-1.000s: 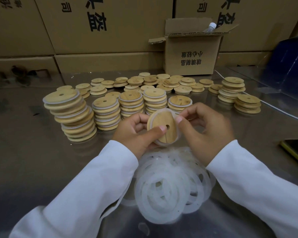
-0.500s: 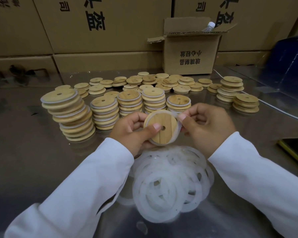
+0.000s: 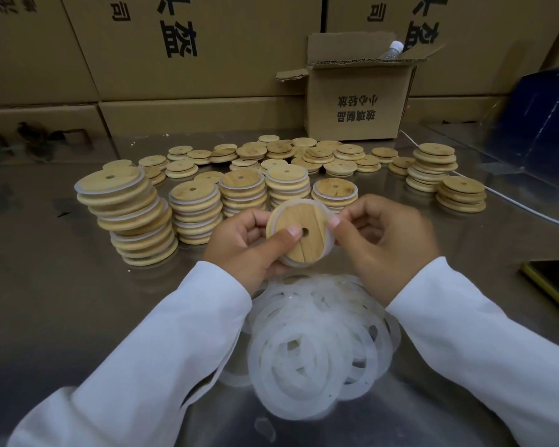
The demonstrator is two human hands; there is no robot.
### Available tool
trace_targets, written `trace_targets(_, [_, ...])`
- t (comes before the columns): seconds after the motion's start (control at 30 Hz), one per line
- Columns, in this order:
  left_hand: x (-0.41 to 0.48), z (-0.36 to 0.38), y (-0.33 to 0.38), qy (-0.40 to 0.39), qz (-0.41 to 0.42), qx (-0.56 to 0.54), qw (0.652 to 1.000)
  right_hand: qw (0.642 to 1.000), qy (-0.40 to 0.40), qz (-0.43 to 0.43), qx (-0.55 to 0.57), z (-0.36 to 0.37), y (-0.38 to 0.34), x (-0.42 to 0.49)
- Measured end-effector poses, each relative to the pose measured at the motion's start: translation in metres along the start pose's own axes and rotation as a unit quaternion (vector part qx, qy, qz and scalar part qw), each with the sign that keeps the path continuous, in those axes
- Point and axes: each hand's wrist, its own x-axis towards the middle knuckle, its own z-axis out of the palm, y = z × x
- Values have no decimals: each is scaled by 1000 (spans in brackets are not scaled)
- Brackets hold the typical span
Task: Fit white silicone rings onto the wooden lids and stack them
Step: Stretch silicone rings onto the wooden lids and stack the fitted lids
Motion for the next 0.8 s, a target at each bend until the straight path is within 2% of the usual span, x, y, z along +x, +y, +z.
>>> trace_targets(0.17, [-1,1,0,5,13,16,1000,998,-18,-4,-62,-2,2,3])
trace_targets(0.33, [2,0,3,10,28,36,999,999,-28,7,-39,-5,-3,5])
trace_targets(0.57, [0,-1,6,-9,19,-35,999,998,-59,13,22,-7,-9,3])
trace_targets(0.67, [-1,-1,8,-18,18,-29,999,997,-51,25,60,-9,-8,3])
trace_targets(0.8, [-1,-2,9,-25,27,-14,999,997,-53,33,52,-10,-9,4])
